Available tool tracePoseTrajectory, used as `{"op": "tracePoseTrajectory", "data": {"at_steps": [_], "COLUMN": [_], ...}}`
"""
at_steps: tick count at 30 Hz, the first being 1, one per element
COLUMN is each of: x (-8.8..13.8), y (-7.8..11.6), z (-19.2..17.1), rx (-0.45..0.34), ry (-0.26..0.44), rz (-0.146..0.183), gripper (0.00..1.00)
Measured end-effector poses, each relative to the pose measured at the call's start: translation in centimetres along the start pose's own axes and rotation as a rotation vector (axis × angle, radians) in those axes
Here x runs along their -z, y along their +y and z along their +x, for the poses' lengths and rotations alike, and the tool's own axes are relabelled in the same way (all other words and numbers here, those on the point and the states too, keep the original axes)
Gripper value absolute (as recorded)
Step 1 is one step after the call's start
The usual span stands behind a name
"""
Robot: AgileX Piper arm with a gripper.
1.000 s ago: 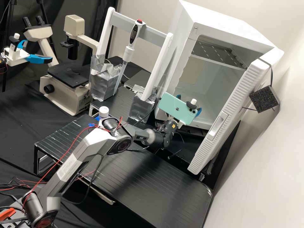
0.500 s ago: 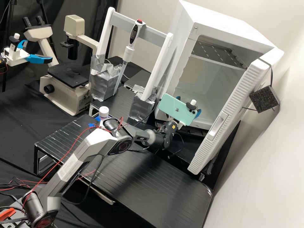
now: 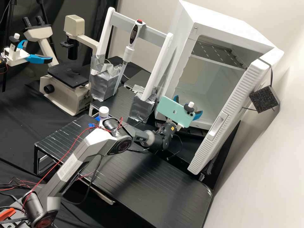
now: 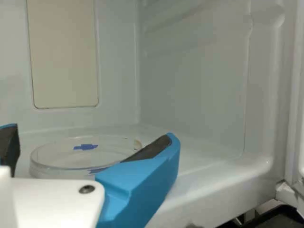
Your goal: Move the petri dish to the incubator
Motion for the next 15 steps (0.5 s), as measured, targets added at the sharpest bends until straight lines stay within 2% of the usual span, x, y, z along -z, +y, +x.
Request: {"op": "tracePoseTrajectory", "data": {"at_steps": [5, 9, 15], "x": [0.3, 0.1, -0.3], "y": [1.0, 1.5, 2.4], "z": [-1.7, -3.3, -6.1], "rx": [-0.016, -0.021, -0.046], "ry": [0.003, -0.013, -0.018], "rz": [0.001, -0.010, 0.006], "gripper": [1.00, 1.00, 1.00]}}
